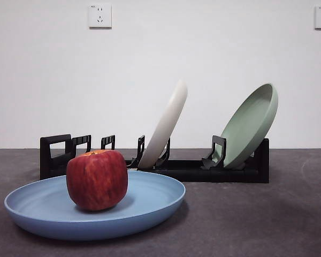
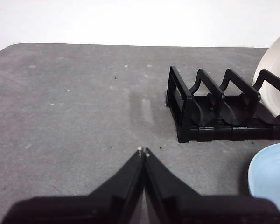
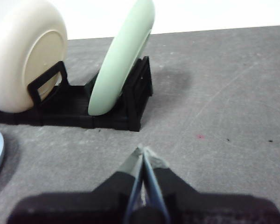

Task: Take the blue plate from the plate rack,put the plate on the table,take the apple from the table,put the apple in the plate

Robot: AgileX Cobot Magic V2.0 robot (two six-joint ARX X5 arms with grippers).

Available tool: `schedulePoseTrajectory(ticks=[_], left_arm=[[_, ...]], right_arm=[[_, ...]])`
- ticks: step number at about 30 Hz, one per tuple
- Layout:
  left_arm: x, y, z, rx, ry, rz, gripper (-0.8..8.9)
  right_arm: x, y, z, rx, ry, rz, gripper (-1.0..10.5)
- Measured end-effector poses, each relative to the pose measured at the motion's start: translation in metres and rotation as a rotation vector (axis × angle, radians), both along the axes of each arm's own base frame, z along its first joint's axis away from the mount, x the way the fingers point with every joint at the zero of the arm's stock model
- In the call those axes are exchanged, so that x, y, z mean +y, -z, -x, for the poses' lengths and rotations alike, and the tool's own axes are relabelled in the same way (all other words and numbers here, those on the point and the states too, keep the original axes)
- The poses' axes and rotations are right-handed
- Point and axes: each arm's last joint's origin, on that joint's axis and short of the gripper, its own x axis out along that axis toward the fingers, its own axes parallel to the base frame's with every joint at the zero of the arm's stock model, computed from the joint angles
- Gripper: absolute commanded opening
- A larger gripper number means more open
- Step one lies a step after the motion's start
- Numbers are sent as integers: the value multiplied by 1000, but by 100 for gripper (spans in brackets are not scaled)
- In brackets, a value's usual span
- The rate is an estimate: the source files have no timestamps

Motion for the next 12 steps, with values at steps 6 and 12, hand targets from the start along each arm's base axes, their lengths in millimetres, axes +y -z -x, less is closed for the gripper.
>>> schedulePoseTrajectory(ticks=[6, 12], left_arm=[[0, 0, 0, 0, 0, 0, -3], [0, 0, 0, 0, 0, 0, -3]], right_arm=[[0, 0, 0, 4, 7, -17, -11], [0, 0, 0, 5, 7, -19, -11]])
